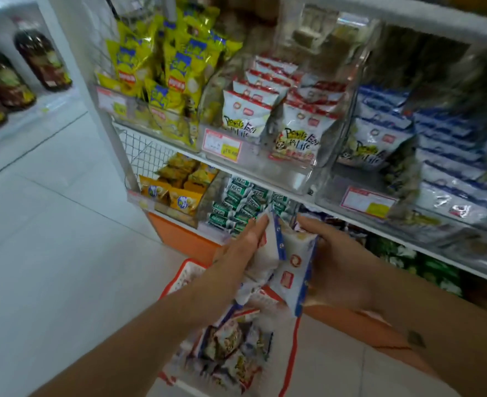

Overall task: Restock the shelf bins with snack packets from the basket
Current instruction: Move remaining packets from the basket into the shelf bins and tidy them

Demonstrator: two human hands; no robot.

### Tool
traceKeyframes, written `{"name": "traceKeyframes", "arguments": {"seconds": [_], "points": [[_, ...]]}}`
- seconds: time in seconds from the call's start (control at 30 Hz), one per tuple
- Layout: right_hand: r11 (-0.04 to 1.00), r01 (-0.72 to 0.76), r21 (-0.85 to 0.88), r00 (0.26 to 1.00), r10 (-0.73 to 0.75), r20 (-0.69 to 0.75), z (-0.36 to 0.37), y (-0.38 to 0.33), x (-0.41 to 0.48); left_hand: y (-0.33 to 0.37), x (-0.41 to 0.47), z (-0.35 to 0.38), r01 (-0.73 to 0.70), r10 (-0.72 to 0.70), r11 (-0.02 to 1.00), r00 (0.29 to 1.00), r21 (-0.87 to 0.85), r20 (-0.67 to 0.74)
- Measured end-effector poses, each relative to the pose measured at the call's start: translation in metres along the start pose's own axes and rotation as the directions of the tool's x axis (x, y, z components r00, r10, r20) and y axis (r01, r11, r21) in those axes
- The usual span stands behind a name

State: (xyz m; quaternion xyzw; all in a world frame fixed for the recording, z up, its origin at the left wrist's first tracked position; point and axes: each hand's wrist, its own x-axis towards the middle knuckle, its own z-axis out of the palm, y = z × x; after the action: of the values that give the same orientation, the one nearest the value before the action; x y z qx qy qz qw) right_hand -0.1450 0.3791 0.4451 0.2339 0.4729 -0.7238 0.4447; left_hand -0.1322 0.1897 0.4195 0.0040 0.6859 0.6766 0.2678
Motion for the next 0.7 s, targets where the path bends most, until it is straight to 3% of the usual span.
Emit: {"name": "traceKeyframes", "arguments": {"seconds": [0.07, 0.13, 0.23, 0.4, 0.53, 0.7], "points": [[0.999, 0.051, -0.009, 0.998, -0.05, 0.049, -0.006, -0.008, -0.012, 0.012, 0.0, 0.0, -0.025, 0.03, 0.975, 0.999, 0.221, -0.021], [0.992, 0.118, -0.054, 0.989, -0.113, 0.093, -0.01, -0.018, -0.031, 0.036, 0.004, 0.005, 0.022, -0.024, 0.975, 1.0, 0.223, 0.006], [0.962, 0.252, -0.102, 0.959, -0.234, 0.16, -0.012, -0.033, -0.059, 0.06, -0.002, 0.006, -0.087, 0.072, 0.965, 0.995, 0.247, 0.07], [0.832, 0.382, -0.402, 0.909, -0.416, 0.004, -0.015, -0.05, -0.093, 0.097, 0.009, 0.02, -0.161, 0.129, 0.91, 0.986, 0.381, 0.11], [0.709, 0.427, -0.561, 0.812, -0.574, -0.106, -0.013, -0.077, -0.119, 0.128, 0.03, 0.04, -0.269, 0.259, 0.869, 0.962, 0.416, 0.081], [0.557, 0.522, -0.646, 0.63, -0.763, -0.148, -0.033, -0.119, -0.135, 0.165, 0.074, 0.077, -0.396, 0.411, 0.829, 0.91, 0.395, 0.05]]}}
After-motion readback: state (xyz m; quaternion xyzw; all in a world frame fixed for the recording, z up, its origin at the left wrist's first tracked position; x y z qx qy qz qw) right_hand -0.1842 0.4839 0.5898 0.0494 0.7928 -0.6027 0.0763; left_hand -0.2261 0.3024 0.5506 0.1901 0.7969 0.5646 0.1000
